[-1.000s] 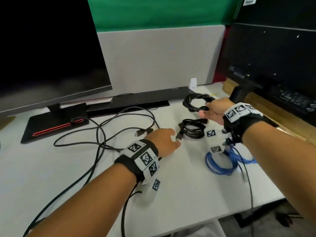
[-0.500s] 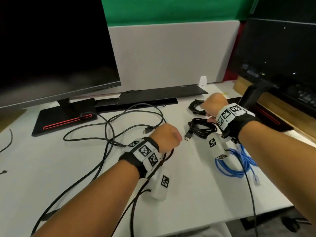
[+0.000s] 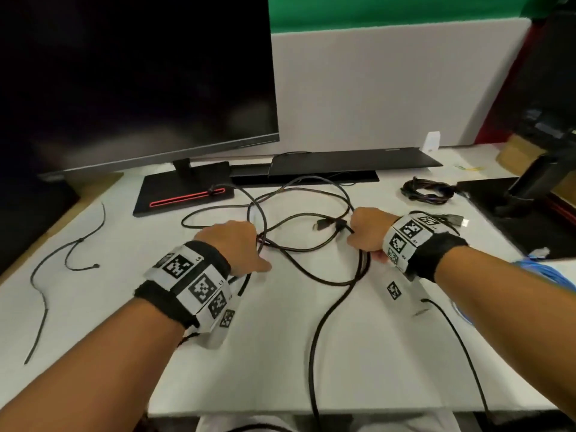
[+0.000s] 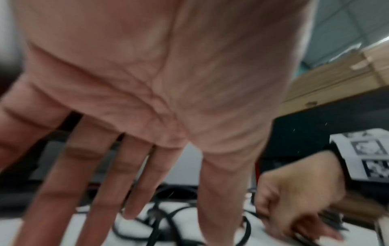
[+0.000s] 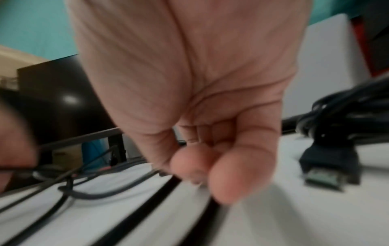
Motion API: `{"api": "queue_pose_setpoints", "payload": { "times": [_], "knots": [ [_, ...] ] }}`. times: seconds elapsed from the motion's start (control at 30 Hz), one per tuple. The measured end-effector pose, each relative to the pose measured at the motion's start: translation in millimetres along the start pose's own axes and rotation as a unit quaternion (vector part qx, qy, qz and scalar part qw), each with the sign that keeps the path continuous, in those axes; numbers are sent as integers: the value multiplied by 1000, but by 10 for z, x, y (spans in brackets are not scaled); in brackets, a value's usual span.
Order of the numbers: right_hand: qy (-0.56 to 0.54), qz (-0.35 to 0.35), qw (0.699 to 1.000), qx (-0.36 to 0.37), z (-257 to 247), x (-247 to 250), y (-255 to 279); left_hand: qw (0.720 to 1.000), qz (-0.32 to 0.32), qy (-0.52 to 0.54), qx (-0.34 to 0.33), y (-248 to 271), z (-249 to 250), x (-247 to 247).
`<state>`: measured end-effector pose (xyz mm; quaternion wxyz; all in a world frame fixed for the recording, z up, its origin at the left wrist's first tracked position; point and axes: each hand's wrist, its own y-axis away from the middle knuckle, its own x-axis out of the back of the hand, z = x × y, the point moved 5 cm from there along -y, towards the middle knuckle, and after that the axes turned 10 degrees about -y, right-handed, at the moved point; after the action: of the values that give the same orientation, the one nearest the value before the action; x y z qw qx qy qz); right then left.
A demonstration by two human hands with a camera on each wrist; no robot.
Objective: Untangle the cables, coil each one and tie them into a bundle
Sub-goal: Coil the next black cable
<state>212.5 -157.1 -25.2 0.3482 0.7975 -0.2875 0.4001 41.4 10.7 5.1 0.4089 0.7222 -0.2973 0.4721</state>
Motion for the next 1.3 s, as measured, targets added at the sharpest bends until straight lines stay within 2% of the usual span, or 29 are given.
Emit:
{"api": "queue_pose_setpoints", "payload": {
  "times": [0.07,0.13,0.17,0.2,0.27,0.33,0.4,0.47,0.53,0.6,0.67,0.77,0.8,0.87,0.93,1.0,1.03,1.1,1.17,1.23,1.3],
  "knots": [
    [-128,14,992,4,-65,88,0,999,-44,19,12,3,-52,-212],
    [-263,62,962,45,-140,309,39,997,-12,72,28,-7,-129,-253],
    [-317,94,941,77,-177,450,96,990,12,137,39,-20,-195,-245],
    [-363,124,917,107,-208,598,178,973,32,224,48,-25,-263,-220],
    [-443,156,869,155,-253,842,360,915,66,395,46,-19,-384,-129],
    [-500,167,829,184,-279,1001,521,872,113,476,20,5,-478,2],
    [-538,195,798,190,-265,1123,628,851,142,505,-6,40,-522,95],
    [-579,219,765,178,-199,1222,665,847,127,514,-35,92,-510,101],
    [-616,226,736,164,-116,1289,658,845,74,526,-65,161,-462,53],
    [-637,229,720,153,-64,1314,632,870,48,484,-85,208,-402,31],
    [-648,219,712,158,-71,1296,616,905,63,412,-89,178,-320,26],
    [-671,177,696,185,-140,1245,640,920,114,366,-84,127,-180,51],
    [-673,160,696,194,-162,1245,667,915,133,372,-81,116,-149,62],
    [-661,131,708,212,-178,1263,738,887,184,416,-75,166,-150,117],
    [-612,123,752,211,-176,1277,836,853,238,457,-81,297,-188,213],
    [-523,145,821,178,-149,1239,899,828,276,475,-111,474,-205,332],
    [-490,162,841,164,-137,1209,931,814,287,488,-134,584,-202,389],
    [-466,181,851,163,-172,1155,1040,794,298,497,-184,841,-148,501],
    [-404,160,879,196,-270,1124,1226,788,320,476,-221,1130,-51,562],
    [-339,99,907,230,-402,1065,1498,796,353,431,-237,1437,69,558],
    [-371,50,894,246,-486,994,1772,827,366,356,-233,1709,202,495]
  ]
}}
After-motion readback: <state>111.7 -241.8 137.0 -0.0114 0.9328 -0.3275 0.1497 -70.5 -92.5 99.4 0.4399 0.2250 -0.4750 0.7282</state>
